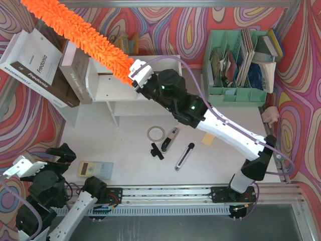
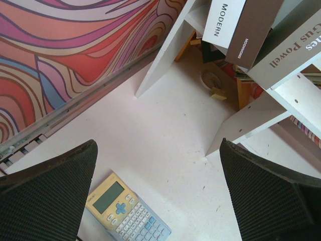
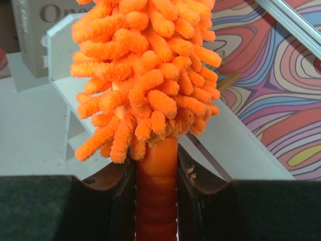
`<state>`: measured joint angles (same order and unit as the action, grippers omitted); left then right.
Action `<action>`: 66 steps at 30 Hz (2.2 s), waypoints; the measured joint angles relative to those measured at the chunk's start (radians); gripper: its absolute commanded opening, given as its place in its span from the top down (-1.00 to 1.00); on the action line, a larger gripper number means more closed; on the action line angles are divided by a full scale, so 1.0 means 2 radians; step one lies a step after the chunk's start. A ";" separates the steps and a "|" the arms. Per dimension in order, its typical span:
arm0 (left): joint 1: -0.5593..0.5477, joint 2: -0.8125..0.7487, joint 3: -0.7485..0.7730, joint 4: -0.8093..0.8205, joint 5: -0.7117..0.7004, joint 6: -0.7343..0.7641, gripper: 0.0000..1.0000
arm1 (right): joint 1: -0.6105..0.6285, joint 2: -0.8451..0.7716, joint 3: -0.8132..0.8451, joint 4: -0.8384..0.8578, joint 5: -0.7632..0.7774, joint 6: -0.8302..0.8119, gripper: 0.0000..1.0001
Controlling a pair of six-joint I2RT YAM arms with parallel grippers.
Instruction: Dust the bookshelf with a duster
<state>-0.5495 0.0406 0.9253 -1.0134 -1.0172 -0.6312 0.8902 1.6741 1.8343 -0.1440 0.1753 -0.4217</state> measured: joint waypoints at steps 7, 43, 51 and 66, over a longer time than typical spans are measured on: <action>0.000 0.000 0.000 0.000 0.000 0.000 -0.97 | 0.024 -0.076 -0.071 0.002 0.000 0.001 1.00; 0.000 0.004 0.000 0.004 0.000 0.002 -0.96 | 0.056 -0.094 -0.208 0.026 0.013 0.059 1.00; 0.000 0.004 0.000 0.004 0.000 0.002 -0.97 | 0.049 -0.039 -0.158 0.042 0.049 0.059 1.00; 0.000 0.004 0.000 0.004 0.000 0.002 -0.97 | 0.003 0.009 -0.095 0.045 0.067 0.144 1.00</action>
<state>-0.5495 0.0479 0.9253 -1.0061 -1.0172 -0.6270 0.8963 1.6924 1.6440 -0.0536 0.3096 -0.1333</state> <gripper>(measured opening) 0.983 0.335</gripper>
